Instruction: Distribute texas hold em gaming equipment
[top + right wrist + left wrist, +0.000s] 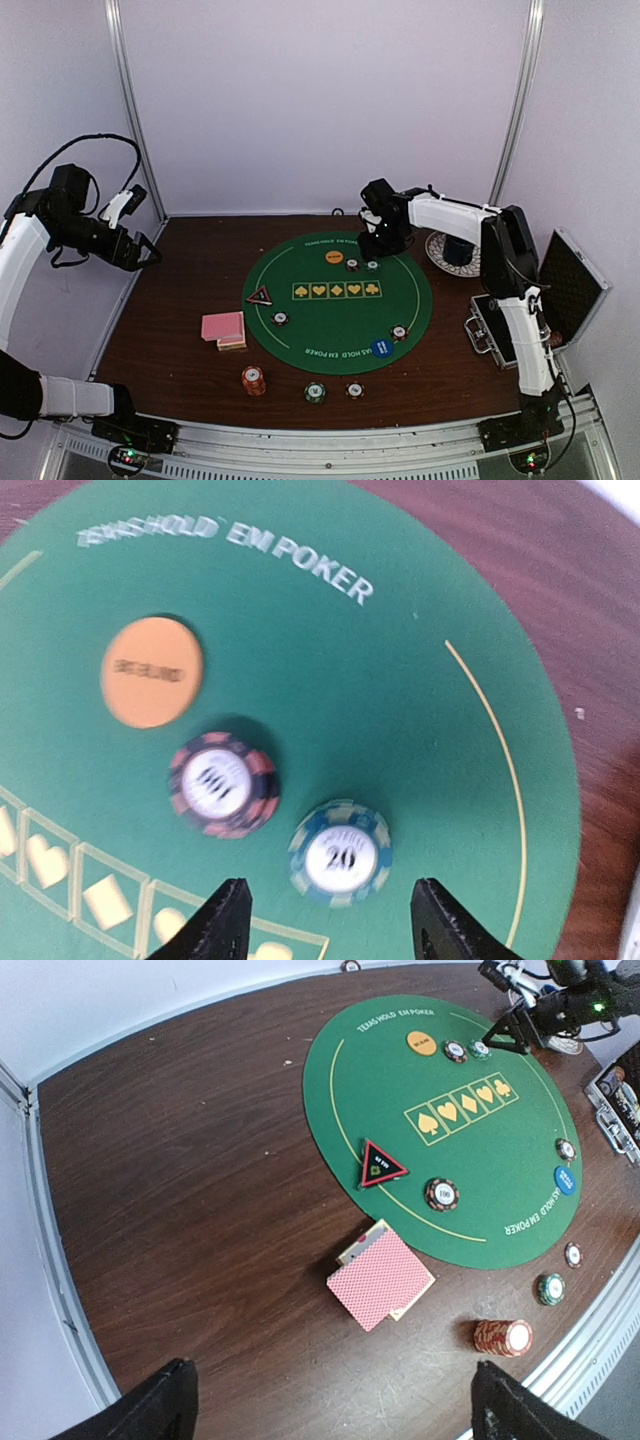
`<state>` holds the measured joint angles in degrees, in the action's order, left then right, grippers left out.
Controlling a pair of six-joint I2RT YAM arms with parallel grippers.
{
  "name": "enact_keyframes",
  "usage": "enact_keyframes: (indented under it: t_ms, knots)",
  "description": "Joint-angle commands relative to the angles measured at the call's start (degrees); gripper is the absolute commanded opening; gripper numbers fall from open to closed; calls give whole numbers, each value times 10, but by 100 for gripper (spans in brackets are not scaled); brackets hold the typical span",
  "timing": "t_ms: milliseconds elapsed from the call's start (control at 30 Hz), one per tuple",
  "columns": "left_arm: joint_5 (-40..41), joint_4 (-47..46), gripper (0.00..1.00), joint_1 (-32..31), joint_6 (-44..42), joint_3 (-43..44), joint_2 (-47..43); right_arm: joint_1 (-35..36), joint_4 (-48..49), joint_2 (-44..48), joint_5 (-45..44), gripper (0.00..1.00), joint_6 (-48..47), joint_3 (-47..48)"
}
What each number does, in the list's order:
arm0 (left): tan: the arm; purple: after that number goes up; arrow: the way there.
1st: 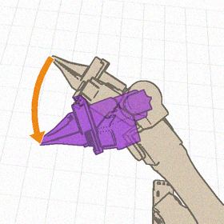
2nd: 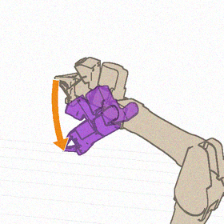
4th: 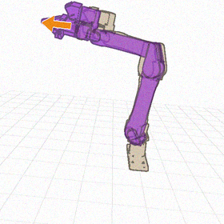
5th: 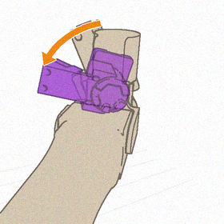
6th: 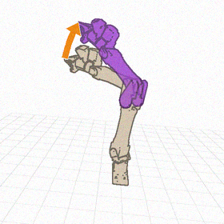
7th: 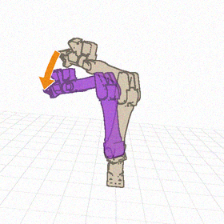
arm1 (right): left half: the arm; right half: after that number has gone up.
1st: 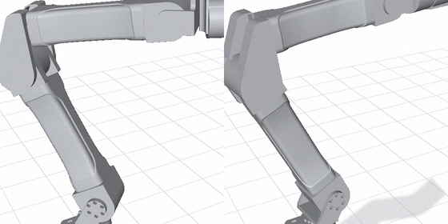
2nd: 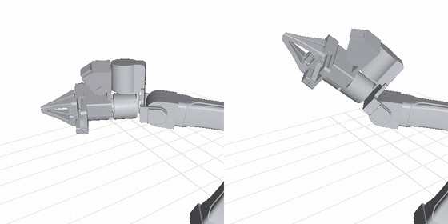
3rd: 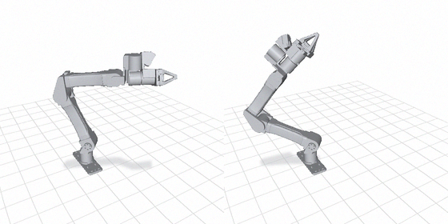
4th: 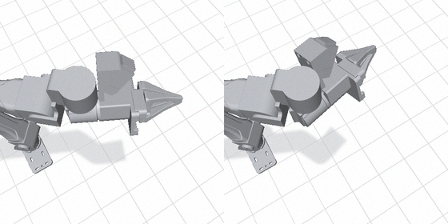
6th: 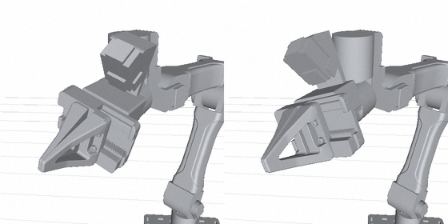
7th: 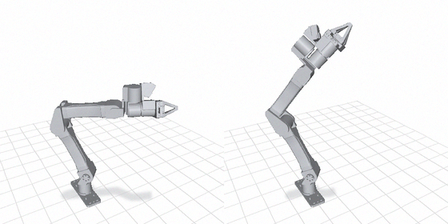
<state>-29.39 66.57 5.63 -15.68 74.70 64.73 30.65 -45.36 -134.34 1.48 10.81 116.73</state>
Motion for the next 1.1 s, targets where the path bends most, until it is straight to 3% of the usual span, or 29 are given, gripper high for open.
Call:
enact_keyframes:
  t_ms: [0,267,600,1067]
  knots:
    - [-7,0,98,1,4,12,0,39,12,112,-12,58,-6,-41]
    - [-5,0,98,1,0,9,0,180,21,222,-61,67,-19,-166]
    - [-1,-1,97,1,-7,-10,-15,347,6,224,-50,77,15,-221]
    - [-1,-1,98,1,-19,-21,-34,417,28,156,-17,77,38,-237]
